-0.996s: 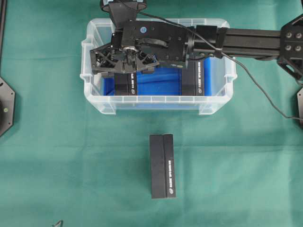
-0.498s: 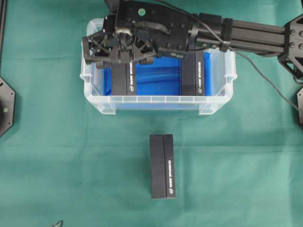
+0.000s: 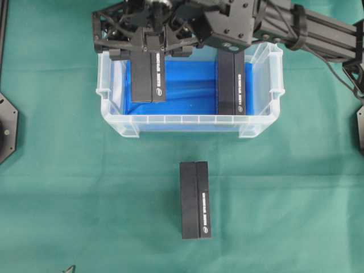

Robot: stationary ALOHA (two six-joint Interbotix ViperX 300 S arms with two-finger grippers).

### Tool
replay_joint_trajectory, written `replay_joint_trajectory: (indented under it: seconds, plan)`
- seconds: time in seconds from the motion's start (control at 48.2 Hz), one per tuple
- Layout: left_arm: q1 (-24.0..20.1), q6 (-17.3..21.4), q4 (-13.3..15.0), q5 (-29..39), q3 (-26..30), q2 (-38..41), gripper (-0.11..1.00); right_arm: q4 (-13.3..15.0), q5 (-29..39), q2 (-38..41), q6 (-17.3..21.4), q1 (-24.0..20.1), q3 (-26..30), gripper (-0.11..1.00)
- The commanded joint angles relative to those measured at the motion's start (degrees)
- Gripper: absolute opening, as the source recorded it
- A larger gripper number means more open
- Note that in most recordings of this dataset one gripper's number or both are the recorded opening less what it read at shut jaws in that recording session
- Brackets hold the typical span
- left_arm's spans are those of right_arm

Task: Take the box out of the case with the right arm.
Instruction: 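Lift the left box upward out of the case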

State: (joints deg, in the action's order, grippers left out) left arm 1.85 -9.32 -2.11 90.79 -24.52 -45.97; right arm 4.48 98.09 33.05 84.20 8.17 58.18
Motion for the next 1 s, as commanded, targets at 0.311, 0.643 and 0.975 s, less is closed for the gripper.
replay_joint_trajectory:
  seconds: [0.311, 0.643, 0.975]
  plan:
    - [-0.18, 0.00, -0.18, -0.26, 1.67, 0.18, 0.00, 0.62, 0.53, -4.04, 0.00, -0.44, 3.52, 0.68]
    - [-0.18, 0.00, -0.18, -0.35, 1.58, 0.18, 0.00, 0.62, 0.53, -4.04, 0.00, -0.53, 3.52, 0.68]
    - [-0.18, 0.00, -0.18, -0.26, 1.67, 0.18, 0.00, 1.05, 0.53, -4.04, 0.00, -0.62, 3.52, 0.68]
